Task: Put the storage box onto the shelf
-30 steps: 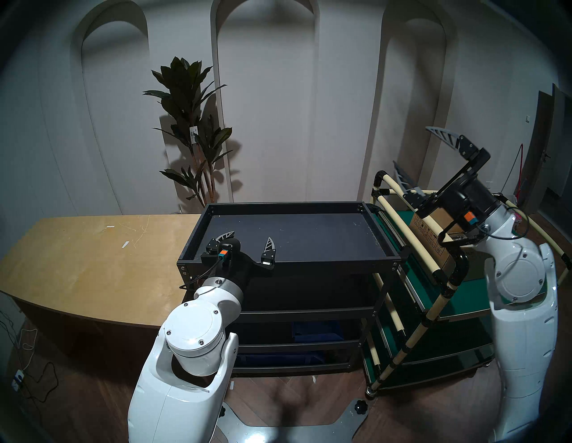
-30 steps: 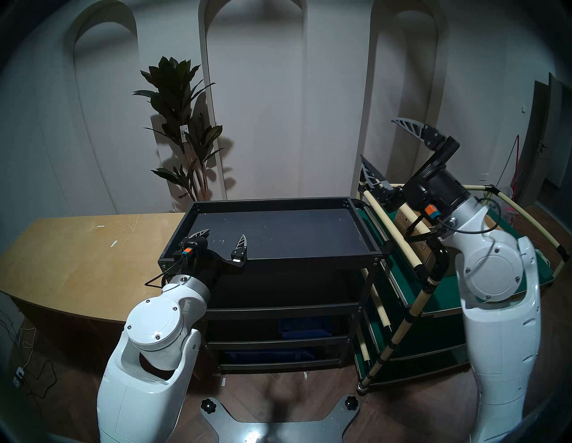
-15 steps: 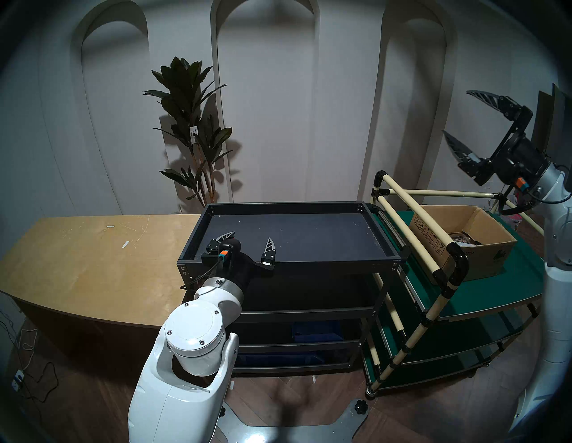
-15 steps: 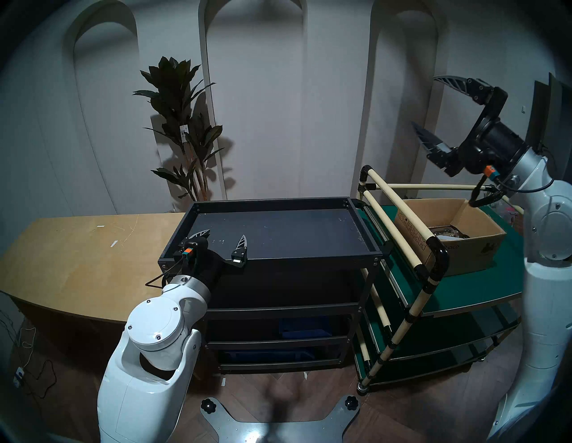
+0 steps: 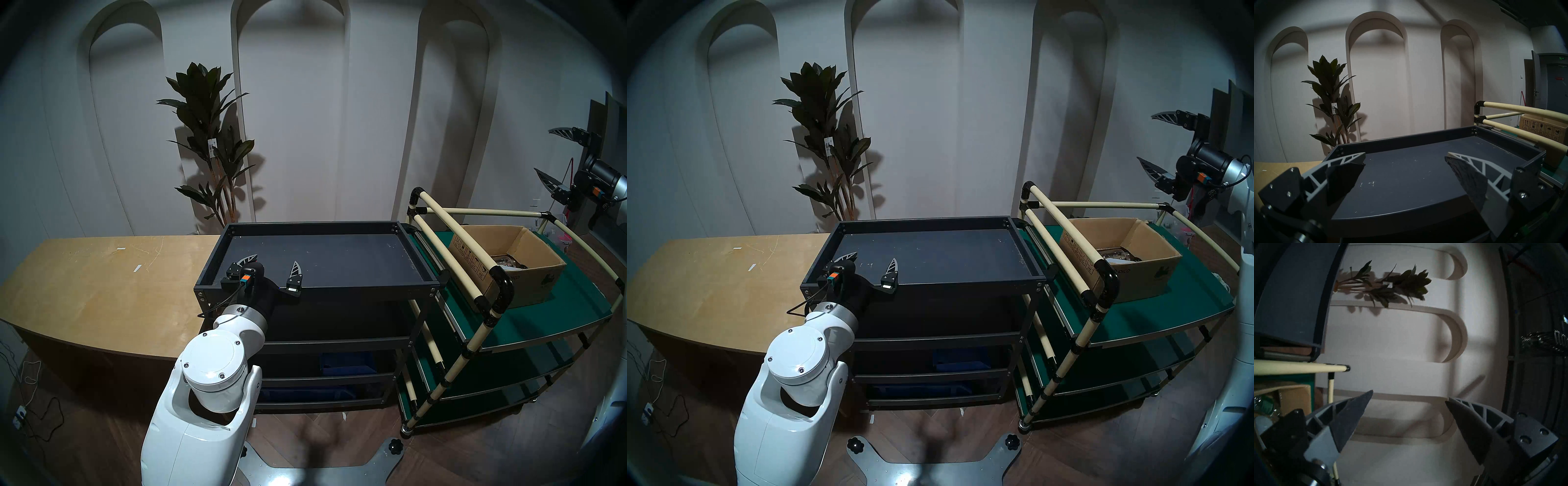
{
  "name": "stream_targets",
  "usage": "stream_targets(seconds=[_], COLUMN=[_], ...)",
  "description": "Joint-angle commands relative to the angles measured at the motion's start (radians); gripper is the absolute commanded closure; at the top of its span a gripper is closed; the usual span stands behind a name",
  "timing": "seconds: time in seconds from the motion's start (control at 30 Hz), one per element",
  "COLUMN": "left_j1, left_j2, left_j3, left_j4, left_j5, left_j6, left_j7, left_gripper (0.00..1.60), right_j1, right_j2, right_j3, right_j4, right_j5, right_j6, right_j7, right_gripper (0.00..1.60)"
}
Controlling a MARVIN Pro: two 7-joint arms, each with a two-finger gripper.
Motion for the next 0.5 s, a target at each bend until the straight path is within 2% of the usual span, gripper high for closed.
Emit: stream_targets(seconds=[0.0,0.07,0.2,0.33,0.4,0.47], left_j1=[-0.008,-0.008,-0.008,-0.008,-0.008,-0.008], left_j2=[-0.003,-0.003,-0.003,-0.003,-0.003,-0.003], left_j3=[-0.002,-0.002,-0.002,-0.002,-0.003,-0.003], left_j4=[-0.018,-0.019,-0.019,-0.019,-0.02,-0.02], left_j5=[-0.002,-0.002,-0.001,-0.001,-0.001,-0.001], left_j6=[-0.005,-0.005,-0.005,-0.005,-0.005,-0.005], left_j7=[0.0,0.0,0.0,0.0,0.0,0.0], left_gripper=[0.0,0.0,0.0,0.0,0.0,0.0], right_j1=[-0.012,-0.014,0.005,0.024,0.045,0.058], right_j2=[0.12,0.12,0.18,0.202,0.238,0.249], right_j3=[0.008,0.009,-0.001,-0.011,-0.034,-0.052], right_j4=[0.131,0.139,0.245,0.298,0.364,0.401], right_j5=[-0.008,-0.01,-0.007,-0.015,-0.029,-0.038], right_j6=[0.008,0.009,0.016,0.018,0.017,0.017], right_j7=[0.132,0.141,0.26,0.315,0.377,0.401], right_gripper=[0.0,0.0,0.0,0.0,0.0,0.0])
